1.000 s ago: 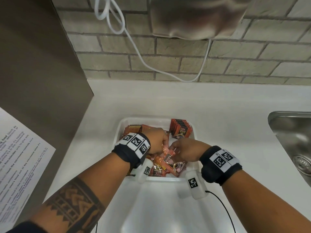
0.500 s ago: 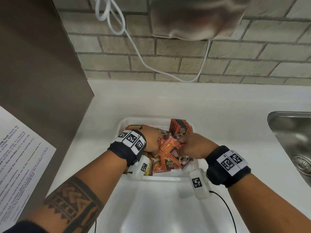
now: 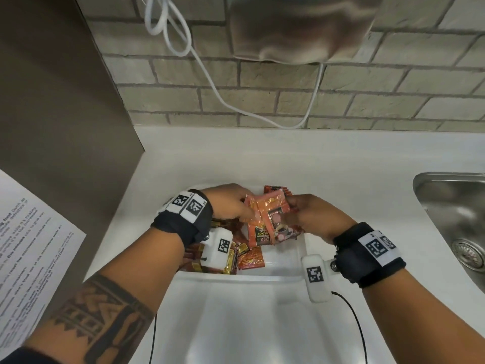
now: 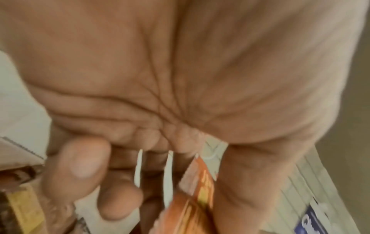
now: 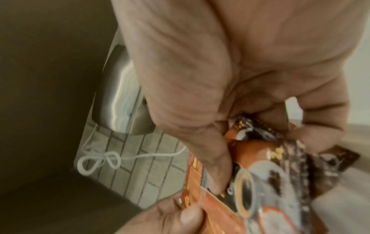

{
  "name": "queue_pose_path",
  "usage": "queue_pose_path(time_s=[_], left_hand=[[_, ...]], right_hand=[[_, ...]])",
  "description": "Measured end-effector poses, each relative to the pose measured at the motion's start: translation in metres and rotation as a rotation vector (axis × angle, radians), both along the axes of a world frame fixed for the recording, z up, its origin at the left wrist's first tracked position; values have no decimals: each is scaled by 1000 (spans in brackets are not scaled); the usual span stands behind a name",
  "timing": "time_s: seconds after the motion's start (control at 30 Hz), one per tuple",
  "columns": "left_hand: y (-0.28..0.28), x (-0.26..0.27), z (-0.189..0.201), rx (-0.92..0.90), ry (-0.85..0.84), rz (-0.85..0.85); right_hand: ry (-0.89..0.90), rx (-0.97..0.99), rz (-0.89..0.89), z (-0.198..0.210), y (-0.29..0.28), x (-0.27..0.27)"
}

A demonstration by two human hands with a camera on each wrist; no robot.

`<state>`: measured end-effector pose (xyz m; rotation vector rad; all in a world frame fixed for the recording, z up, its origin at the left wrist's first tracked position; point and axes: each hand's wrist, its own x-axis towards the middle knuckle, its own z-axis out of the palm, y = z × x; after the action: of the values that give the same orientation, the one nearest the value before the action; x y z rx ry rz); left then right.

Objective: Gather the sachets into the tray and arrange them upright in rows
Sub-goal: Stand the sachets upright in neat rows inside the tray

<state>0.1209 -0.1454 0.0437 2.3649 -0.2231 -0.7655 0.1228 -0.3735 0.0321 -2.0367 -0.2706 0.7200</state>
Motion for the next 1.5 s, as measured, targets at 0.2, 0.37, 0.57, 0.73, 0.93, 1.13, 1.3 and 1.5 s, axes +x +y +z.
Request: queue_pose_path(time_s=[0.2,0.37,0.57,0.73,0.93,1.13,1.3,1.5], left_hand=[[0,-2,-1,-776,206,407],[-13,-7,-8,-1074,295,486],[-18,-8,-11,-1295,262,509],[-16,-14,-13,-1347,233,565],[-7,-13,-18,-1339,142,657],[3,-10,-19,-1214,67,738],[14,-10,-15,-1185,53,726],[24,-14,-12,-1166,19,701]], right_hand=[[114,388,-218,4,11,5],[82,554,-315,-6,36,6],[-90,353,-271,-6,62,1],[-229,201,-277,-12,60,8],[-216,285,-377,-1,59,-1],[-193,269,-415,-4,67,-1],[-165,257,-480,-3,71,2],[-171,248,-502,0,80,1]])
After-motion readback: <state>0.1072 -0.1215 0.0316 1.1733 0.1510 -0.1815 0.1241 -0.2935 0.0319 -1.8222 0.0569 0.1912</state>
